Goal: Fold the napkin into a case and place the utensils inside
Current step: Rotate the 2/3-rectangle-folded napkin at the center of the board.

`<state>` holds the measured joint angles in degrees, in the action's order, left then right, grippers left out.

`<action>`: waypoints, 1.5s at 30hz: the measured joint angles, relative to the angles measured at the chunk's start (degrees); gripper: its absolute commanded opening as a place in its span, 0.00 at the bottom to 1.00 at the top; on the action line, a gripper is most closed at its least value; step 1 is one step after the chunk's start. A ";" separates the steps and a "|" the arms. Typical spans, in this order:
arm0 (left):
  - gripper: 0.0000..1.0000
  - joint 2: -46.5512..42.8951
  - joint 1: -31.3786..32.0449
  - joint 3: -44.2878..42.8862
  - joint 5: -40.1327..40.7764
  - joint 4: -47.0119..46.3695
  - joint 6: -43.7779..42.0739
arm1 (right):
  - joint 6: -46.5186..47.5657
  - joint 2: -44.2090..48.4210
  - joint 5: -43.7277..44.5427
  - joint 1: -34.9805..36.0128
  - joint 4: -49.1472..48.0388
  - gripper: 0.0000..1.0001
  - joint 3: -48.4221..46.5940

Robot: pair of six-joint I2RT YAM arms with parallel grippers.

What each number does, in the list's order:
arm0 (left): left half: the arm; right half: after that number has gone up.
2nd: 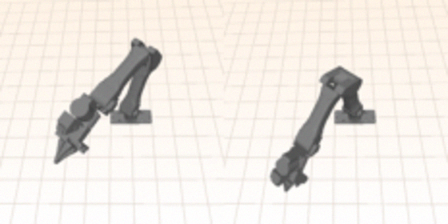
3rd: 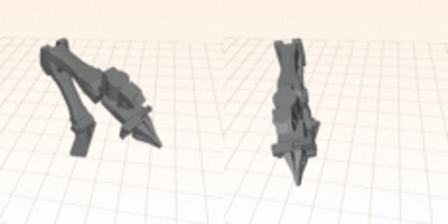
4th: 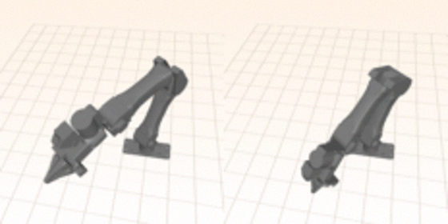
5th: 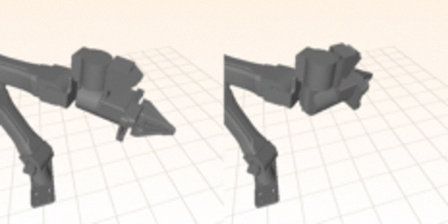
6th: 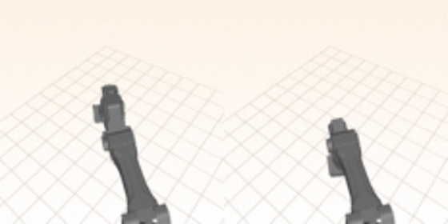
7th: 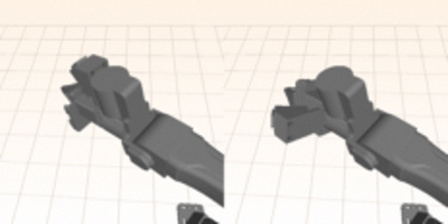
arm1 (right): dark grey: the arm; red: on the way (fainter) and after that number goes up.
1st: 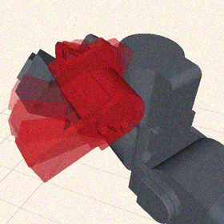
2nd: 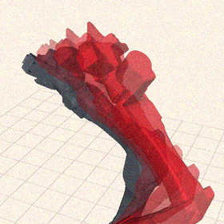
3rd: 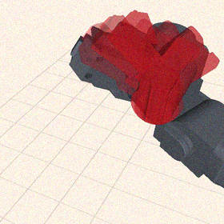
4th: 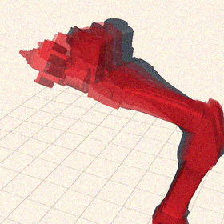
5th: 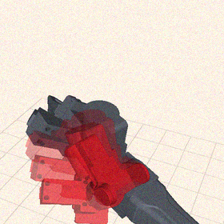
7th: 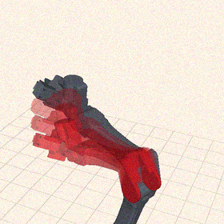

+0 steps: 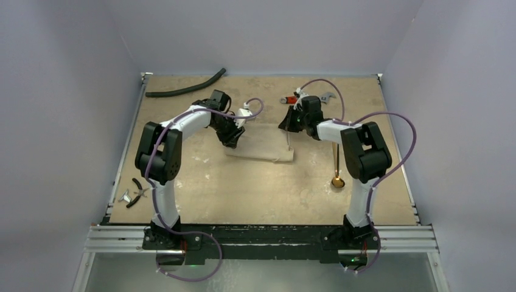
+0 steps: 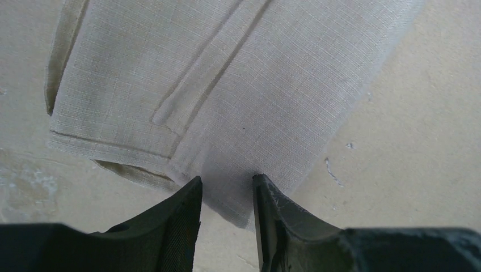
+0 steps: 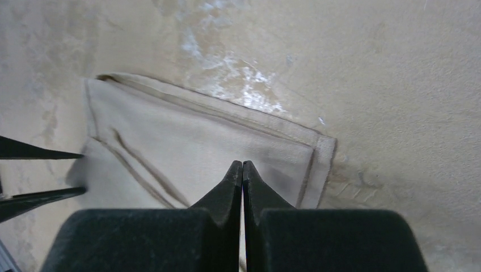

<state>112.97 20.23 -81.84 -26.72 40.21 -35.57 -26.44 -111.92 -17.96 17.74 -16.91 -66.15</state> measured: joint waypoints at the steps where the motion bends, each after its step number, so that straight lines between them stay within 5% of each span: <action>1: 0.36 0.22 -0.13 0.00 0.48 -0.76 0.07 | 0.11 -1.03 0.02 0.00 0.09 0.00 -0.31; 13: 0.35 2.64 -0.17 0.15 7.52 -5.97 0.63 | 0.02 -2.54 2.16 0.11 -1.68 0.00 2.16; 22: 0.34 8.11 1.16 -8.07 11.45 -7.10 2.01 | -3.10 10.99 3.56 2.12 -3.17 0.00 19.89; 31: 0.35 14.86 7.06 -18.40 13.60 -7.74 2.29 | -8.07 19.39 -1.53 12.48 -3.48 0.00 30.47; 38: 0.43 17.20 10.84 -25.86 10.36 -4.81 5.27 | -6.84 24.39 -5.73 12.52 5.31 0.00 26.84; 45: 0.46 9.27 10.12 -23.28 8.35 -1.31 7.21 | -4.44 19.45 -7.34 9.53 5.68 0.00 15.47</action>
<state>122.23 30.35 -105.12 -18.37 38.89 -28.36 -30.87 -92.47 -25.30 27.27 -11.22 -50.68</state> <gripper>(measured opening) 0.451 0.004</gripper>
